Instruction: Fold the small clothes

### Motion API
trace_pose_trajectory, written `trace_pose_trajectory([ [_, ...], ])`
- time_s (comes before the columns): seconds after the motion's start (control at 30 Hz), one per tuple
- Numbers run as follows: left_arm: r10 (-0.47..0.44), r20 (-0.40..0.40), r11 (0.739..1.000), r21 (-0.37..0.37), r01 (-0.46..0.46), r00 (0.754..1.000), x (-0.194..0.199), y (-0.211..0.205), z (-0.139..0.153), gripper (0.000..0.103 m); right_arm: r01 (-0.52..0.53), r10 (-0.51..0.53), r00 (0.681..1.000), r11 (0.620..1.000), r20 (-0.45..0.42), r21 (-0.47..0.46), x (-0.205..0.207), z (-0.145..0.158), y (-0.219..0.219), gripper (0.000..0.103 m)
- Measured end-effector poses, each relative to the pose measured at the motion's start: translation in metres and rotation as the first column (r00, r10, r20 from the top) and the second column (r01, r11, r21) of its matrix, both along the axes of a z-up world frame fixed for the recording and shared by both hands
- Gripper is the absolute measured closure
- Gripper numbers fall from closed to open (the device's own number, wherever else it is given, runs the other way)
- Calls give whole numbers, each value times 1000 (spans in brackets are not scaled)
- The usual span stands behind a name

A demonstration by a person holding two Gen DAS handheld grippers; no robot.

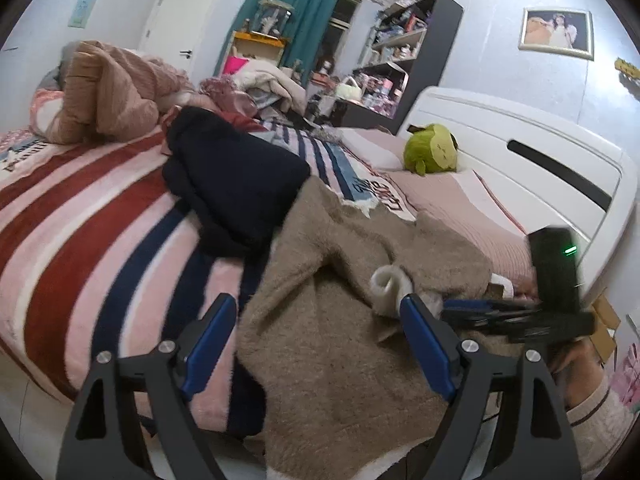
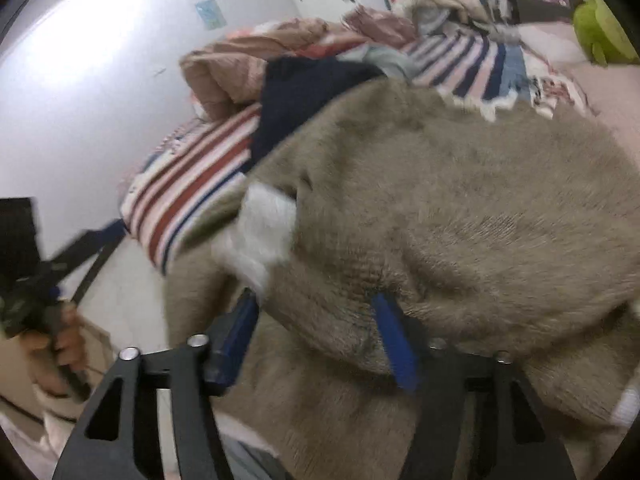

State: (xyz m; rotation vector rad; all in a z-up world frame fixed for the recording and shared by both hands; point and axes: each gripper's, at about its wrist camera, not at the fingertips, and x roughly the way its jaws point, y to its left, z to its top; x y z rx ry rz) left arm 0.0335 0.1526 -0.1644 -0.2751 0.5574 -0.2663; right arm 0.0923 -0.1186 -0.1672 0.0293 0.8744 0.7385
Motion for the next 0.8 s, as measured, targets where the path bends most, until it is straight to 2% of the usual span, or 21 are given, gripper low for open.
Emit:
trace_pose_trajectory([
  [0.13, -100, -32, 995, -13, 100, 994, 17, -25, -9, 21, 28, -29, 998, 999, 61, 24, -24, 26, -16, 35],
  [0.2, -138, -66, 990, 16, 139, 988, 30, -47, -17, 21, 79, -80, 991, 997, 103, 16, -34, 36, -41, 33],
  [0.27, -138, -97, 989, 47, 143, 986, 36, -61, -24, 21, 156, -155, 979, 988, 135, 7, -41, 39, -74, 28],
  [0.33, -122, -113, 990, 60, 129, 986, 39, -69, -28, 21, 227, -225, 963, 974, 147, -2, -49, 37, -105, 26],
  [0.43, -62, -112, 996, 59, 69, 992, 37, -57, -28, 21, 317, -312, 942, 948, 120, -22, -58, 23, -154, 21],
  [0.53, 25, -124, 995, 103, -12, 992, 34, -34, -29, 21, 373, -368, 926, 925, 80, -71, -62, -3, -190, 20],
  [0.6, 86, -169, 988, 142, -62, 982, 34, -19, -36, 21, 392, -390, 920, 917, 33, -80, -63, -22, -207, 20],
  [0.67, 88, -228, 991, 117, -62, 970, 33, -6, -49, 21, 383, -385, 922, 922, -30, -62, -65, -41, -220, 20],
  [0.73, 37, -275, 999, 29, -30, 961, 29, 2, -66, 21, 309, -308, 949, 951, -71, -3, -71, -55, -220, 19],
  [0.8, -36, -310, 999, -13, 33, 950, 27, -3, -82, 22, 217, -213, 973, 976, -85, 37, -74, -64, -211, 23],
])
